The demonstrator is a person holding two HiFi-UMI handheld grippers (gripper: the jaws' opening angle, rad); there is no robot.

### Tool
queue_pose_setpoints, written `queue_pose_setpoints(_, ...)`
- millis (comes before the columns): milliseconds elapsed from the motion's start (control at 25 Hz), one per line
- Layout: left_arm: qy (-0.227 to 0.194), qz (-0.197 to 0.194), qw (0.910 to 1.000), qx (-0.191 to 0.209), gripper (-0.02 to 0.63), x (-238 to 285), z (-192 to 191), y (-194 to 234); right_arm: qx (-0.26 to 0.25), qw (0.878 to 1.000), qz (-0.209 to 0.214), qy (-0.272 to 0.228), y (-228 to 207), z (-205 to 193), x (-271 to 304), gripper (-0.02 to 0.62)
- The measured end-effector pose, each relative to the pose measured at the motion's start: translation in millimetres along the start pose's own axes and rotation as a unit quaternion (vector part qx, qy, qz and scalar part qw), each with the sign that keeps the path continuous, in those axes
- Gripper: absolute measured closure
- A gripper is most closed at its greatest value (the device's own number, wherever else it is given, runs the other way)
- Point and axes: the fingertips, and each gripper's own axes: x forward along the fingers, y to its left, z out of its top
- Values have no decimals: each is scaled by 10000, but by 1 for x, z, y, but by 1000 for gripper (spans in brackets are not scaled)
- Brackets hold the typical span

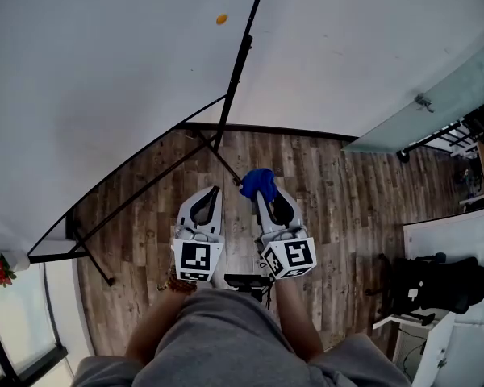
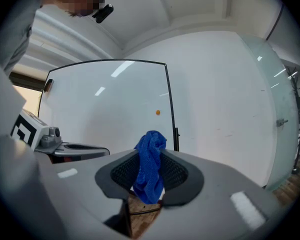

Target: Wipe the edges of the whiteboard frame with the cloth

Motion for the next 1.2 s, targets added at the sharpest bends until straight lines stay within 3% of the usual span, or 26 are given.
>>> queue_pose_setpoints(440, 0, 397, 9991, -141, 594, 109, 13, 107, 646, 9959, 635, 45, -41, 2, 147, 472)
queue_pose_setpoints(680, 187, 665, 9975, -175, 594, 151, 5, 123, 825, 9901, 1126, 133, -79, -12, 202, 471)
queue_pose_setpoints(1000, 559, 1590, 9855, -174, 594, 206, -5, 157, 901, 9710, 2182, 389, -123, -64, 304, 471)
queue_pose_setpoints(1200, 622, 2089, 9757, -235, 594, 241, -12, 160, 1119, 9567, 2541, 876, -143, -122, 352, 471)
